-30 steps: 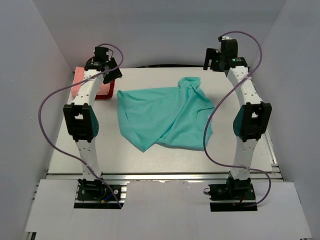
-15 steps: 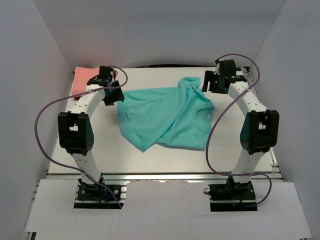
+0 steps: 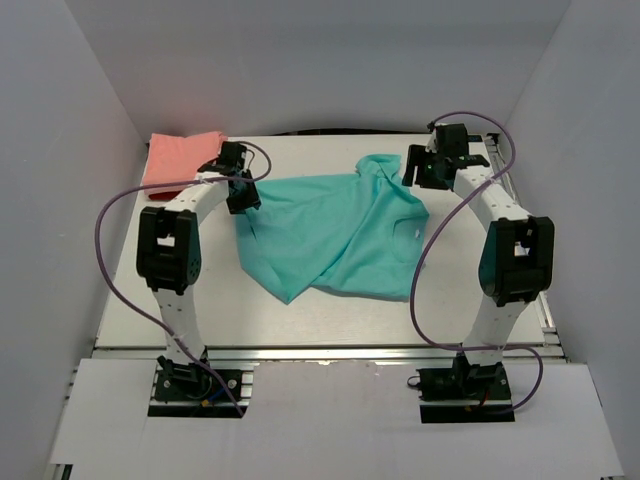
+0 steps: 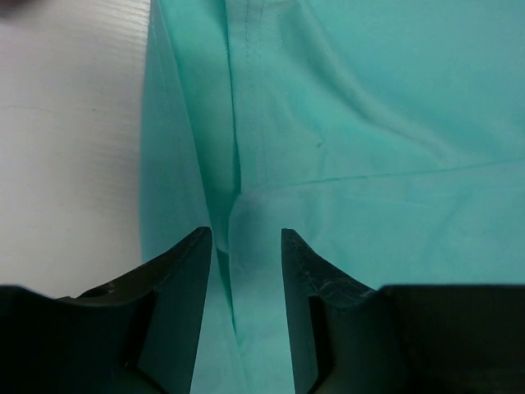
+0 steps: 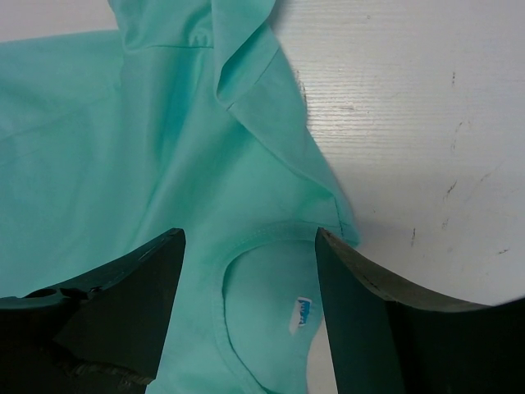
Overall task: Fold and stack the t-shirts
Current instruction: Flatten out the tshirt
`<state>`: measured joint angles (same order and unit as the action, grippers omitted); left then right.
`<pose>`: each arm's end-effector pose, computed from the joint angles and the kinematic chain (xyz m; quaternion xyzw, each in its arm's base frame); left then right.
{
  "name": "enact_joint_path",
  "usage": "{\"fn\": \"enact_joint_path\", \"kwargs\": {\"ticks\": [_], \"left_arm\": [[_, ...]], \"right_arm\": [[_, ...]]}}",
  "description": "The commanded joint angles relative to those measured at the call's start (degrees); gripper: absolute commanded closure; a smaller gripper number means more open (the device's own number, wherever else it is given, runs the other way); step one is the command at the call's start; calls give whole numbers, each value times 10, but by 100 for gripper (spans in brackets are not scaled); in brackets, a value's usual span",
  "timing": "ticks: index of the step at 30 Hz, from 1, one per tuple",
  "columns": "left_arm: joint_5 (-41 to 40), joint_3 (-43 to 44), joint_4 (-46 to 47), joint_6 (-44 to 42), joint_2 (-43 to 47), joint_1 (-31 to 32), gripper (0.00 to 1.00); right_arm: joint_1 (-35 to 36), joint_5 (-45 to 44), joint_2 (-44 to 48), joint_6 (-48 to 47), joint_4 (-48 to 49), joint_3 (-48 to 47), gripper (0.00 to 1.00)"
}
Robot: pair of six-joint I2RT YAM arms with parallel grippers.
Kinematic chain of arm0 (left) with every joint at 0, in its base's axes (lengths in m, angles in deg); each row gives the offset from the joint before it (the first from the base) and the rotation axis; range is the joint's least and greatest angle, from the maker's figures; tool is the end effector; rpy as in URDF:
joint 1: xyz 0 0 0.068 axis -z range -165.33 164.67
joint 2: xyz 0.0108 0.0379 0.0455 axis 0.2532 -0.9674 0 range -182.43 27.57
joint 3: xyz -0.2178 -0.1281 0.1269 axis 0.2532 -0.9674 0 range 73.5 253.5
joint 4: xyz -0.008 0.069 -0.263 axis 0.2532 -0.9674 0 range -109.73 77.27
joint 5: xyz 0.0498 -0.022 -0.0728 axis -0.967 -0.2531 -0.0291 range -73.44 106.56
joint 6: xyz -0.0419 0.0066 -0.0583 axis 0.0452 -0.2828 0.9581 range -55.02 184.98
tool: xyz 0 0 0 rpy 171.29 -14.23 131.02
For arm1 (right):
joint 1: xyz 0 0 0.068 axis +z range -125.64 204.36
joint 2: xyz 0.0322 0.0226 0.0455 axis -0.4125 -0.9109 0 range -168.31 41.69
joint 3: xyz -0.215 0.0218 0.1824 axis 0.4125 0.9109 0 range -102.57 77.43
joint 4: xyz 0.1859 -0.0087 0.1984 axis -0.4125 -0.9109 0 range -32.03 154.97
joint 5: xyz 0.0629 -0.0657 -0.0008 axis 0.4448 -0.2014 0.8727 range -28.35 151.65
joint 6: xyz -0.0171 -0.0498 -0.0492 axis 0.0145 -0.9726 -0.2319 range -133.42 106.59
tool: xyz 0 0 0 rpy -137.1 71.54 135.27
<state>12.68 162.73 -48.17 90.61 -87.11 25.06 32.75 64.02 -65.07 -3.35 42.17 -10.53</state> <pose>0.4498 -0.0784 0.1902 -0.1367 0.9577 -0.0465 0.2491 0.4556 0.0696 0.2617 0.0048 0.9120 0.0844 0.4015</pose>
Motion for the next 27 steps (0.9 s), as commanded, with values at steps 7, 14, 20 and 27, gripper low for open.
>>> {"fn": "enact_joint_path", "kwargs": {"ticks": [7,14,20,27], "left_arm": [[-20,55,36,18,-52,11,52],[-29,64,41,18,-81,12,62],[-37,65,27,16,-84,14,65],[-47,55,12,15,-78,17,60]], "right_arm": [[1,5,-6,-7,35,1,29],[0,11,-12,-6,38,-1,30],[1,-8,-13,-9,38,0,30],[-1,-11,-11,-4,37,0,30]]}}
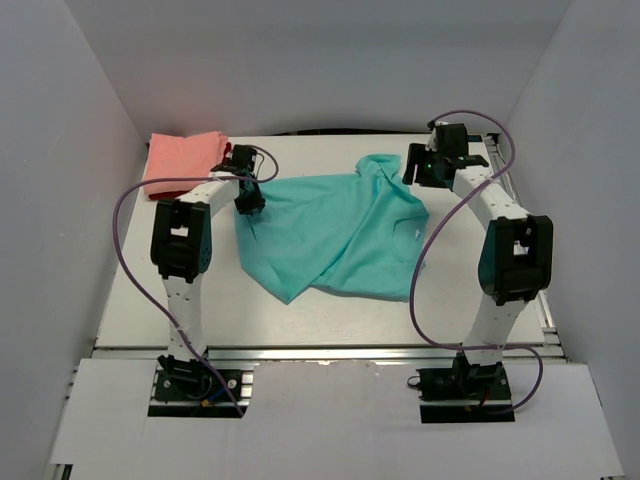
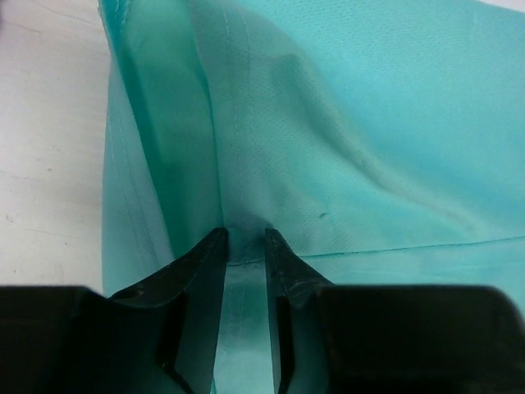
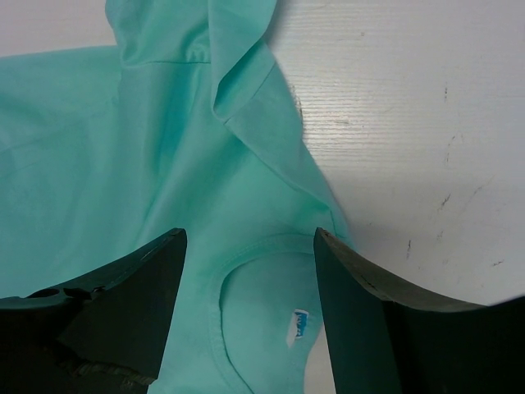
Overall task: Fold and stack the t-shirts
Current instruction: Flatten out the tshirt
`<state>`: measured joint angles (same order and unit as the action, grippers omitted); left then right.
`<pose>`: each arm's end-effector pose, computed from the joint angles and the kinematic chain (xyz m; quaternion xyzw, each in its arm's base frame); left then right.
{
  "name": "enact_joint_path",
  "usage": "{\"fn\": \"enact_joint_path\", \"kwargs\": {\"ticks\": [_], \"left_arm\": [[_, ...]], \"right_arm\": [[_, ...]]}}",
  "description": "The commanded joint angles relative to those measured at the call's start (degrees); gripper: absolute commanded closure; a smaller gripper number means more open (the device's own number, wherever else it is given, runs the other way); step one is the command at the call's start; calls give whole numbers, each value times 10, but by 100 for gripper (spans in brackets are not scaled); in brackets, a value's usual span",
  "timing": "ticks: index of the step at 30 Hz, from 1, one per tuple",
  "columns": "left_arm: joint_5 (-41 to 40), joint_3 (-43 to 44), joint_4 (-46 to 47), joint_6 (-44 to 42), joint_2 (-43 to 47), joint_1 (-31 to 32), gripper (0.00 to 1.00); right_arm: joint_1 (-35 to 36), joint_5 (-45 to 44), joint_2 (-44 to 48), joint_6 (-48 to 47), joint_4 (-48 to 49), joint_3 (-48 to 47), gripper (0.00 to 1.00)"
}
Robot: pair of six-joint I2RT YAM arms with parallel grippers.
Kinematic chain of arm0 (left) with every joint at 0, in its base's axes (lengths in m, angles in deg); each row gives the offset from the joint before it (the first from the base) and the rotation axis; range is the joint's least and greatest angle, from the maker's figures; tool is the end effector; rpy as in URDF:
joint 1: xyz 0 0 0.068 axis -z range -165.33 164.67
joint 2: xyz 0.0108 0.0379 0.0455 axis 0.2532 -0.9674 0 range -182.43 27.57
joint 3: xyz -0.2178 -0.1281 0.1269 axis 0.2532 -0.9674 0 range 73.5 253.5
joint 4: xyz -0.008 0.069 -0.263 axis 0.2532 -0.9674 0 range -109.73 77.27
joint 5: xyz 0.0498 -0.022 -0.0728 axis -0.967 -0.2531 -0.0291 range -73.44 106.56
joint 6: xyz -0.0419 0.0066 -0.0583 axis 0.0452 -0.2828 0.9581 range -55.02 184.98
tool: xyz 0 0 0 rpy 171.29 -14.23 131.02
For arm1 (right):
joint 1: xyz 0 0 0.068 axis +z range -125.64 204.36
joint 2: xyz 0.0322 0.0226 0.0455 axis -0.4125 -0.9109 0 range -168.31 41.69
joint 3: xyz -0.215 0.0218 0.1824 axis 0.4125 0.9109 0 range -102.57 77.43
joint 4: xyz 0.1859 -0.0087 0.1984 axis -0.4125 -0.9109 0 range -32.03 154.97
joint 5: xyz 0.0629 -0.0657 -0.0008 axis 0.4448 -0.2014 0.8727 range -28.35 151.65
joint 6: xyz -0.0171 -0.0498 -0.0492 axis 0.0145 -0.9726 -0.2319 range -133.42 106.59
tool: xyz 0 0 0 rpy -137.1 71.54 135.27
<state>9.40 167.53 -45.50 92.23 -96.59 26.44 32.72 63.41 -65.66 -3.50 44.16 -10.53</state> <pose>0.4777 -0.0919 0.1452 -0.1451 0.9594 -0.0209 0.2408 0.4603 0.0694 0.2606 0.0058 0.9069 0.0806 0.4134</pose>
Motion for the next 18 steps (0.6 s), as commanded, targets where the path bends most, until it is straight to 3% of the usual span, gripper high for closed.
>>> {"fn": "enact_joint_path", "kwargs": {"ticks": [1,3,4,5,18], "left_arm": [[-15,9,-15,-1,13,4,64],[-12,14,-19,-2,10,4,76],[-11,16,-18,-1,9,4,91],[-10,17,-19,-1,9,4,100],[-11,51,-48,-12,44,4,100]], "right_arm": [[-1,-4,-5,-2,17,1,30],[-1,-6,-4,-2,17,2,30],[0,-9,-2,-1,17,5,30],[-1,-9,-2,0,17,7,31],[-23,-16,7,16,39,55,32]]}}
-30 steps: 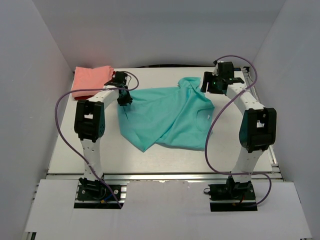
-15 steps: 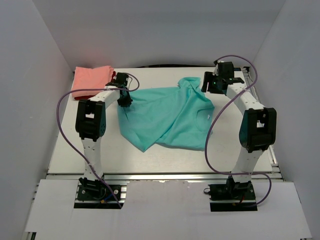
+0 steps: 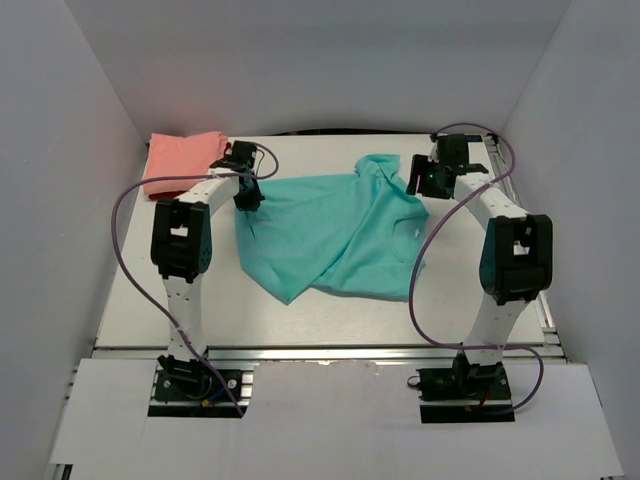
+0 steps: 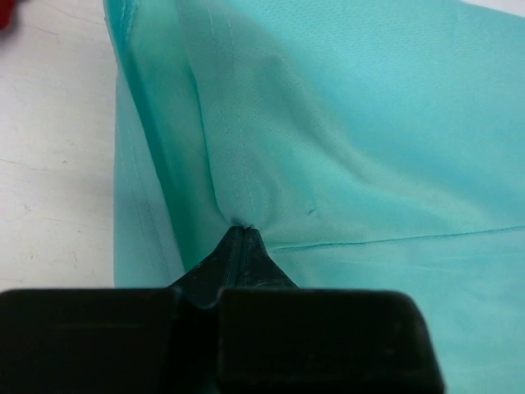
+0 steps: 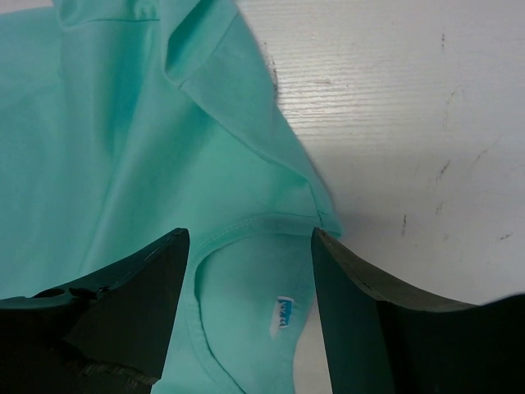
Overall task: Fold and stack the t-shirts
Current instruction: Flatten out the tshirt
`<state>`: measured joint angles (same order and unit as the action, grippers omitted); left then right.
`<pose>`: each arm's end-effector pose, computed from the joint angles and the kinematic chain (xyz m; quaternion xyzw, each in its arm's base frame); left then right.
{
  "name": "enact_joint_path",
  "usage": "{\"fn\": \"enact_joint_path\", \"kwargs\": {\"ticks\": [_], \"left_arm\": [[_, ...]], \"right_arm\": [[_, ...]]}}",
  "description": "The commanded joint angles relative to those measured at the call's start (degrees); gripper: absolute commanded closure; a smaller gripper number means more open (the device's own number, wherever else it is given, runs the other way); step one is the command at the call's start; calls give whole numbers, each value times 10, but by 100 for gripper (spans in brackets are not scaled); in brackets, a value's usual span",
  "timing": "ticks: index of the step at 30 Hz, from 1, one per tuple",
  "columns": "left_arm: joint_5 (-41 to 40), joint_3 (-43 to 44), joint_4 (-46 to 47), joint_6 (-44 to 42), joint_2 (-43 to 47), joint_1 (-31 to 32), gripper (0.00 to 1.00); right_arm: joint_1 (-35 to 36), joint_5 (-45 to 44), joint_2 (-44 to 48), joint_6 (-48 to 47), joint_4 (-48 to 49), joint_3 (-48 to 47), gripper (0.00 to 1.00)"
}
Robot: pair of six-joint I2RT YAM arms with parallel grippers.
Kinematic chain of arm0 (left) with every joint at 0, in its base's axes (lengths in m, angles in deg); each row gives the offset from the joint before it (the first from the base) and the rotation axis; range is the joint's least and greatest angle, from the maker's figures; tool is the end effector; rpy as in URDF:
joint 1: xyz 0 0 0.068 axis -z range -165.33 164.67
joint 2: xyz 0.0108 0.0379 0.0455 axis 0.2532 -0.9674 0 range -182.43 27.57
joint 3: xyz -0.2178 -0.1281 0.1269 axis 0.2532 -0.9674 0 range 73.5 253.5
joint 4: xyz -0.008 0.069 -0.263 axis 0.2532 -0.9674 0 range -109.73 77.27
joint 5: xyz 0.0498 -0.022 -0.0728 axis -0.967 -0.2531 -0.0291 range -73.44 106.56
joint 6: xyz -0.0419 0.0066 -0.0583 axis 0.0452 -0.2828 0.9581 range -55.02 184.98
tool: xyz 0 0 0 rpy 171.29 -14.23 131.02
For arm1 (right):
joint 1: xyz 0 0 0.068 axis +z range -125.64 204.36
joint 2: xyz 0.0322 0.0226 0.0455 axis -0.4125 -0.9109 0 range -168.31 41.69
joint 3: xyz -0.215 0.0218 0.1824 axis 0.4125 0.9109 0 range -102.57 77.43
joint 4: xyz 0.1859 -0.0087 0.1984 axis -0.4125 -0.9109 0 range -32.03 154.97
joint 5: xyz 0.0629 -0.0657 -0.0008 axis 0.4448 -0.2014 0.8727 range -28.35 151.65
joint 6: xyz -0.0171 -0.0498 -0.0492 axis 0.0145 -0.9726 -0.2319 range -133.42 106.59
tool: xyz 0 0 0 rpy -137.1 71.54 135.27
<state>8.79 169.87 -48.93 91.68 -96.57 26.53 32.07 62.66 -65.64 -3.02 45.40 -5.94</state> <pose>0.4782 -0.0922 0.1547 -0.1406 0.9619 -0.0119 0.2340 0.4529 0.0623 0.2341 0.0180 0.9187 0.0701 0.3883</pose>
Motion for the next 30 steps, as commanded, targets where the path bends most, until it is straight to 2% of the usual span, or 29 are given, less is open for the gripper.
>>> {"fn": "enact_joint_path", "kwargs": {"ticks": [1,12,30], "left_arm": [[-4,37,-19,-9,49,4,100],[-10,107,-69,-19,69,4,100],[-1,120,-83,-20,67,4,100]], "right_arm": [[-21,-8,5,13,28,10,32],[-28,3,-50,7,45,10,36],[-29,23,-91,12,69,24,39]]}}
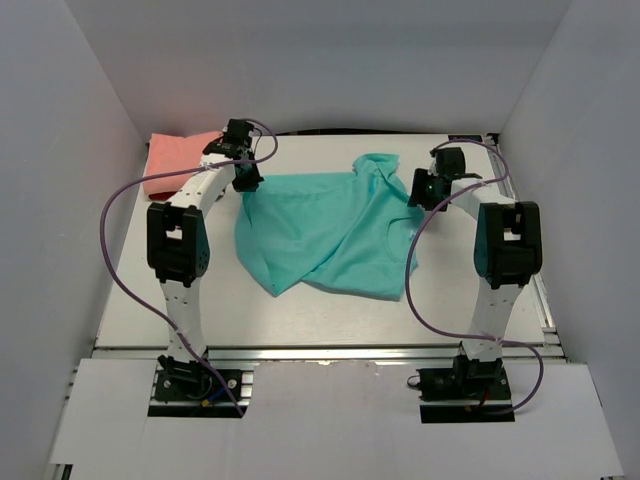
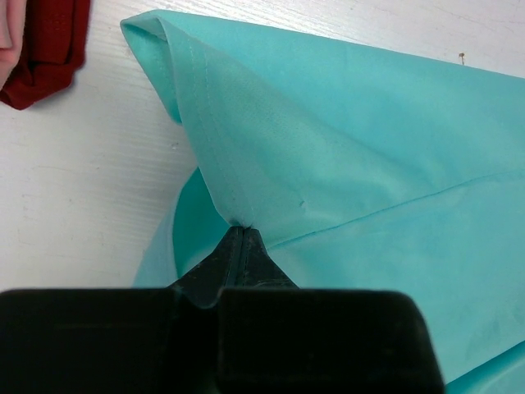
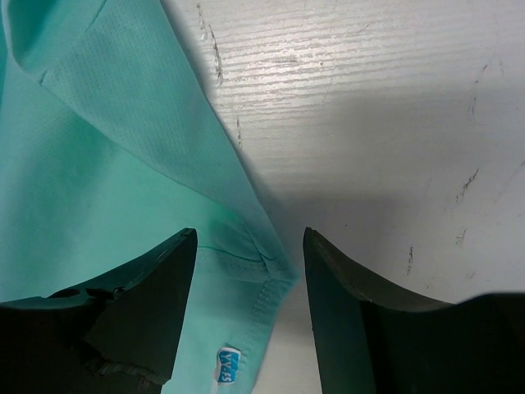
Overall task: Fold and stack the t-shirts
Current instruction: Flatten out the tshirt
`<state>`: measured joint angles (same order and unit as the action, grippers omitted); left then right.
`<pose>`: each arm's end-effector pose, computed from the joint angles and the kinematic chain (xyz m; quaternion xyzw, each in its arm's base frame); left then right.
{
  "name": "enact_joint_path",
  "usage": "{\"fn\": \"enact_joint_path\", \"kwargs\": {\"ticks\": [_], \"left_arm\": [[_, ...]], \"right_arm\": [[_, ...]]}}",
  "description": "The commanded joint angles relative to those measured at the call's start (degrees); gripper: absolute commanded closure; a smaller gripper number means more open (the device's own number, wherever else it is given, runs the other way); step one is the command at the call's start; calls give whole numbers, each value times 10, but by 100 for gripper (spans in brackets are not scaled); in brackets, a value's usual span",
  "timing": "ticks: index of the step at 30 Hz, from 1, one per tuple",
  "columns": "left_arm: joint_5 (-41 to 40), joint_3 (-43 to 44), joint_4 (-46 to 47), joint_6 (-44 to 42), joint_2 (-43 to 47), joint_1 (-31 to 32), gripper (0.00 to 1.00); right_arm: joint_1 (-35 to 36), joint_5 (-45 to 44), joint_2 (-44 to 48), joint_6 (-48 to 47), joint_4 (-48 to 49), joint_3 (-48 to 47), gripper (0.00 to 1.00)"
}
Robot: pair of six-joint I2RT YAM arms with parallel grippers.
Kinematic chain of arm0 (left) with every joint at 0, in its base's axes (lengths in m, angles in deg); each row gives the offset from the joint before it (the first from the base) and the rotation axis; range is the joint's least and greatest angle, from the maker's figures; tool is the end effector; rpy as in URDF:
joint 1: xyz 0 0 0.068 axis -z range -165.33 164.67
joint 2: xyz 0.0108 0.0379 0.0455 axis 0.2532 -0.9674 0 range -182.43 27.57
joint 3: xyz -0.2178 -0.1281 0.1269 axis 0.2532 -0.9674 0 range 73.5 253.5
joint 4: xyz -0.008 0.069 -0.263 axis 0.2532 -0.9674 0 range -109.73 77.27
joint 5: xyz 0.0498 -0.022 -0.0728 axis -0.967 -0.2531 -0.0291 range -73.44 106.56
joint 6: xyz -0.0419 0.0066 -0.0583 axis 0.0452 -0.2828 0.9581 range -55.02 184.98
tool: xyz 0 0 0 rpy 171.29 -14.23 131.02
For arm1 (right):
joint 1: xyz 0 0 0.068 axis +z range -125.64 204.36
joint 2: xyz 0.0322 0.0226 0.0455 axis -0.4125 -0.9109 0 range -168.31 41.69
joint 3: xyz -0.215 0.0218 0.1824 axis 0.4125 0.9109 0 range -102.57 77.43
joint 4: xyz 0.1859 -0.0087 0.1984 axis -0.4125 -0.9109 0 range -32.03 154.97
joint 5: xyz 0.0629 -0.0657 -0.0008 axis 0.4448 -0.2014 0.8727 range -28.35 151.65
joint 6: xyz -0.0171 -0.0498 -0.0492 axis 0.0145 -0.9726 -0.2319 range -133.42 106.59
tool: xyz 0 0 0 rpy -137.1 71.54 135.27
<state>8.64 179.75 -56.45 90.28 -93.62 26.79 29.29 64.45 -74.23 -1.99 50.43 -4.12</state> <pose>0.4850 -0.0957 0.2264 -0.1287 0.9520 -0.0235 0.2766 0.4711 0.0435 0.1644 0.0444 0.9351 0.0726 0.3440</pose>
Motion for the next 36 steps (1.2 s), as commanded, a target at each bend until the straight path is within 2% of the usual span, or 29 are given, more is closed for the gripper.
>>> {"fn": "enact_joint_path", "kwargs": {"ticks": [1,11,15,17,18,25,28,32,36], "left_arm": [[0,21,-8,-6,38,2,100],[3,21,-6,-7,41,2,100],[7,27,-9,-6,37,2,93],[9,27,-10,-7,36,2,93],[8,26,-10,-7,36,2,100],[17,17,-5,-10,39,2,100],[8,11,0,-9,39,1,100],[12,10,3,-7,32,2,100],[14,2,10,-2,37,2,100]], "right_arm": [[-1,5,-5,3,19,7,39],[-1,8,-5,3,18,6,40],[-1,8,-3,3,18,7,40],[0,9,-3,2,18,8,40],[-1,8,-3,2,18,8,40],[0,14,4,2,15,12,40],[9,59,57,12,21,46,42],[65,53,125,12,29,94,42],[160,19,159,32,16,112,42]]}}
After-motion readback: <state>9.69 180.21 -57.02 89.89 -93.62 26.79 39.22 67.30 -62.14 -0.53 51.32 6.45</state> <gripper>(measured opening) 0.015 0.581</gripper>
